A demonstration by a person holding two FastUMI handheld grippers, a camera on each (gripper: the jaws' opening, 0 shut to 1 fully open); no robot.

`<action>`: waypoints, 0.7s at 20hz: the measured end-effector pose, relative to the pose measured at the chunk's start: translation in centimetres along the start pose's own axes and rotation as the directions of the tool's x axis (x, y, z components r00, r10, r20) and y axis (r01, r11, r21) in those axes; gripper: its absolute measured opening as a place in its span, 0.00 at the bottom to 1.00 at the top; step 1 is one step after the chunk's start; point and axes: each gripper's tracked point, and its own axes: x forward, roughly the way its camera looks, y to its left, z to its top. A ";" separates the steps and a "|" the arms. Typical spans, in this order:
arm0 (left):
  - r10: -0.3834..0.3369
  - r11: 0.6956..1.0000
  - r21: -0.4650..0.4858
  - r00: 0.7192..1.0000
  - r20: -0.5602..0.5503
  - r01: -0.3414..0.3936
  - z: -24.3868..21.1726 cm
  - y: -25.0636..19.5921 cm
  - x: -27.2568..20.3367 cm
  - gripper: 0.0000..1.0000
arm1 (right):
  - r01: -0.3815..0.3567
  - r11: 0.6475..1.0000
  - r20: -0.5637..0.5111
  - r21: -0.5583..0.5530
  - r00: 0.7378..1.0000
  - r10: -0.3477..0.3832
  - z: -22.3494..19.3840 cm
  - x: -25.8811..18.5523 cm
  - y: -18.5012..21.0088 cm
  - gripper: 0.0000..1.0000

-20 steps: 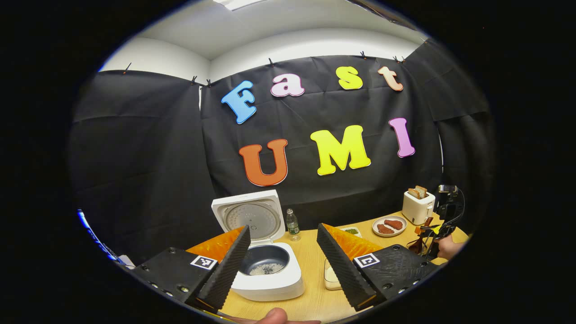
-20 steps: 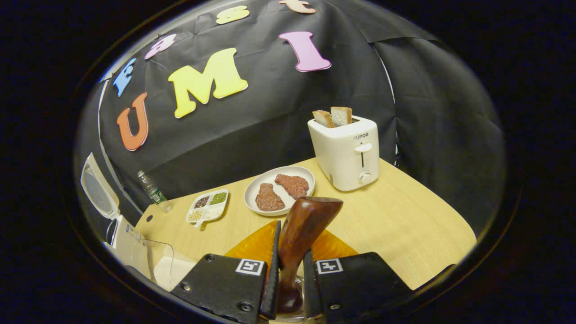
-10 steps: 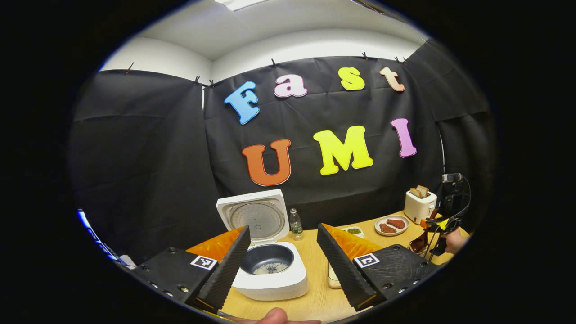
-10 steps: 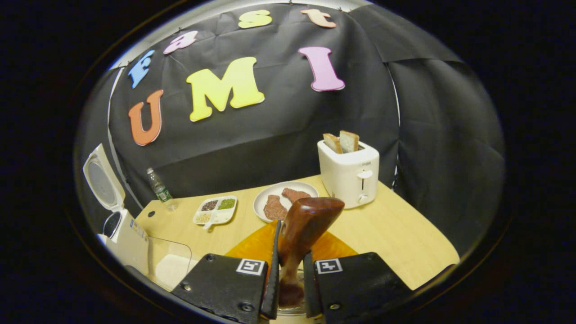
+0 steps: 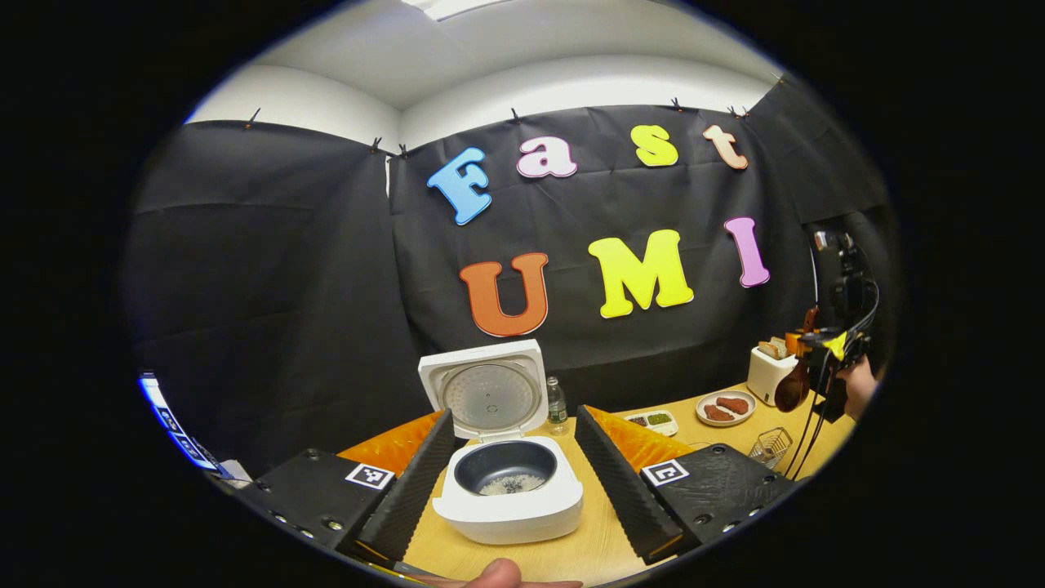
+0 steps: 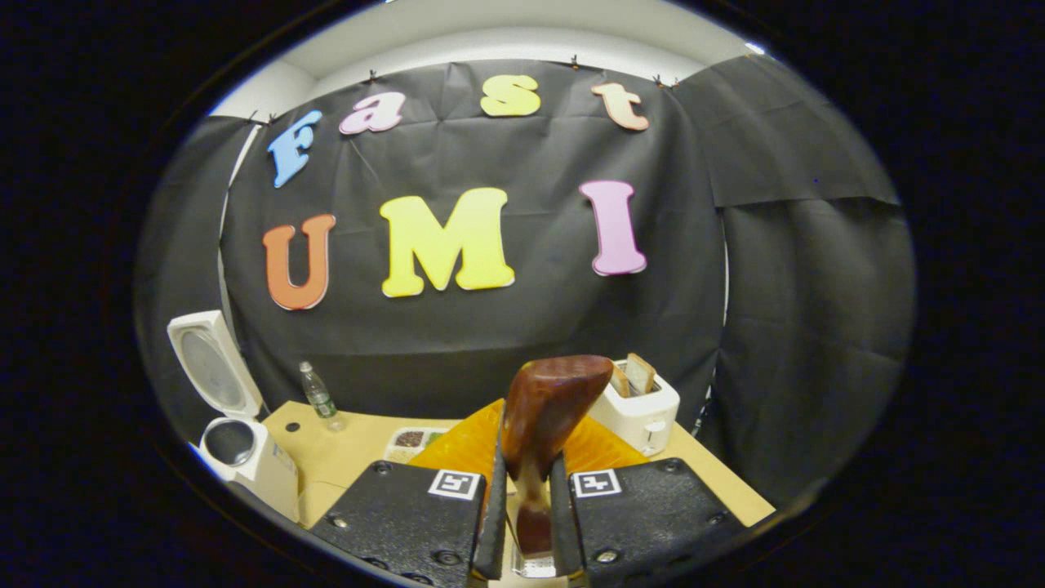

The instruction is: Close the left gripper, press the button to open the rice cooker; take a wooden spoon from the chopstick holder with the right hand, scoop a spoonful of rice and pour it into the rice cooker, then put the wooden spoon back into the chopstick holder.

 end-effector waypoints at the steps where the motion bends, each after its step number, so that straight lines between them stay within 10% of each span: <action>1: 0.007 1.000 0.000 1.000 0.001 -0.007 0.0 0.4 0.0 0.94 | -0.028 1.000 0.012 -0.010 1.000 0.029 0.9 -0.3 1.7 0.28; 14: 0.038 0.999 -0.004 0.999 -0.039 -0.038 -2.6 2.8 -0.4 0.94 | -0.203 0.977 -0.061 -0.066 0.978 0.199 -7.3 1.5 17.9 0.28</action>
